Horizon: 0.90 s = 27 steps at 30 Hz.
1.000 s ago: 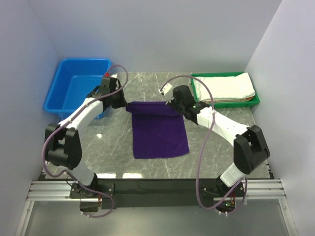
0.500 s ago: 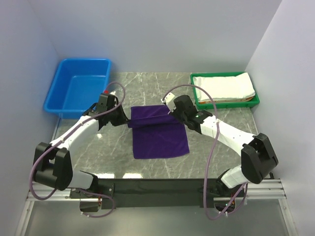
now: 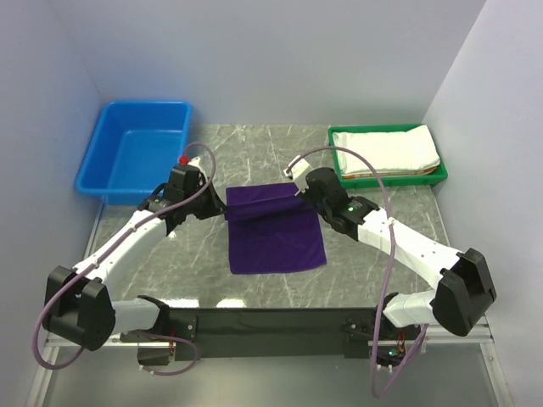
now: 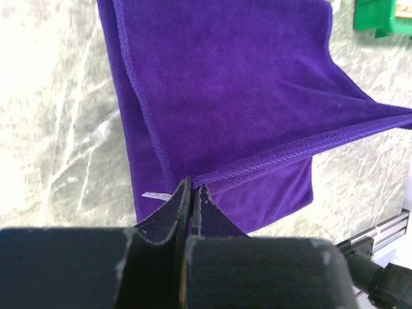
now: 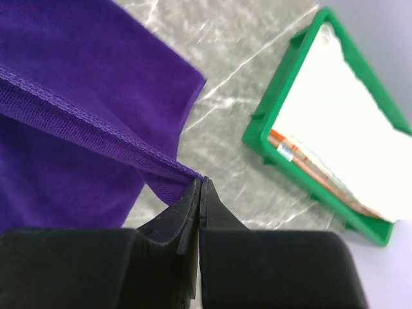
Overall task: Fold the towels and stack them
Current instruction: Fold the towel
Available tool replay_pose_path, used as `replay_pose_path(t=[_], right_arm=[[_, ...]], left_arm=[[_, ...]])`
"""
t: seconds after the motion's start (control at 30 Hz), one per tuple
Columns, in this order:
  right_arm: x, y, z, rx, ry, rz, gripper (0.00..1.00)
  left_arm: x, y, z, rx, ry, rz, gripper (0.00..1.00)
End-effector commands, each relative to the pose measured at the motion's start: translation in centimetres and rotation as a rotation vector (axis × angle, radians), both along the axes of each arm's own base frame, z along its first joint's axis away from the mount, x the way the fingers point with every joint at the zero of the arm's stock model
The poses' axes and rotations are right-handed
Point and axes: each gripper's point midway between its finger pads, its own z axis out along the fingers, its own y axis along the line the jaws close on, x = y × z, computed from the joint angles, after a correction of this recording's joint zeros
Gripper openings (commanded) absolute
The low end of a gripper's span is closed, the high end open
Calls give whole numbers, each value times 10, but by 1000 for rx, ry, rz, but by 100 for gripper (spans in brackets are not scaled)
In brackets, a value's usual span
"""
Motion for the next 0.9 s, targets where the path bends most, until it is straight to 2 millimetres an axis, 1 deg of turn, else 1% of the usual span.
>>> replay_pose_path(t=[0.0, 0.03, 0.07, 0.1, 0.13, 0.17, 0.2, 0.27, 0.3, 0.33, 0.4, 0.53, 0.6, 0.63, 0.67, 0.7, 0.77, 0.8, 0.83, 0.87], right_arm=[[-19, -37, -13, -103, 33, -141, 0], [-24, -34, -20, -107, 53, -138, 0], [-32, -35, -30, -114, 87, -146, 0], [-36, -35, -35, -117, 106, -142, 0], [-43, -34, -44, -133, 128, -128, 0], [-47, -34, -49, -139, 142, -117, 0], [-50, -34, -54, -147, 156, -106, 0], [-58, -33, -67, -176, 205, -70, 0], [-60, -32, -73, -190, 222, -60, 0], [-63, -31, -83, -210, 255, -47, 0], [-66, -30, -92, -233, 283, -30, 0], [-70, -32, -116, -298, 347, -23, 0], [-70, -32, -123, -315, 361, -21, 0], [-69, -33, -131, -332, 375, -21, 0], [-69, -32, -134, -341, 382, -19, 0], [-69, -33, -143, -357, 406, -17, 0], [-69, -31, -151, -359, 433, -11, 0], [-68, -31, -156, -365, 447, -7, 0], [-68, -32, -164, -379, 468, -10, 0], [-68, -33, -169, -388, 480, -10, 0]], left_arm=[[-14, 23, -20, 84, 45, 76, 1], [-17, 23, -23, 85, 52, 73, 1], [-20, 23, -25, 83, 56, 73, 1], [-26, 23, -34, 95, 74, 68, 1], [-29, 24, -38, 99, 84, 68, 1], [-31, 25, -42, 103, 92, 68, 1], [-36, 27, -53, 115, 116, 67, 1], [-40, 25, -63, 111, 140, 65, 1], [-46, 25, -73, 118, 160, 59, 1], [-47, 23, -77, 116, 162, 56, 1], [-55, 18, -92, 119, 200, 42, 1], [-62, 10, -114, 152, 247, 34, 1], [-64, 13, -126, 182, 273, 49, 1], [-65, 14, -129, 191, 283, 57, 1], [-63, 23, -136, 229, 291, 101, 1], [-64, 28, -140, 250, 303, 121, 1], [-64, 33, -148, 283, 323, 147, 1], [-60, 37, -148, 304, 321, 164, 1], [-59, 37, -152, 317, 334, 168, 1], [-57, 39, -153, 328, 337, 173, 1]])
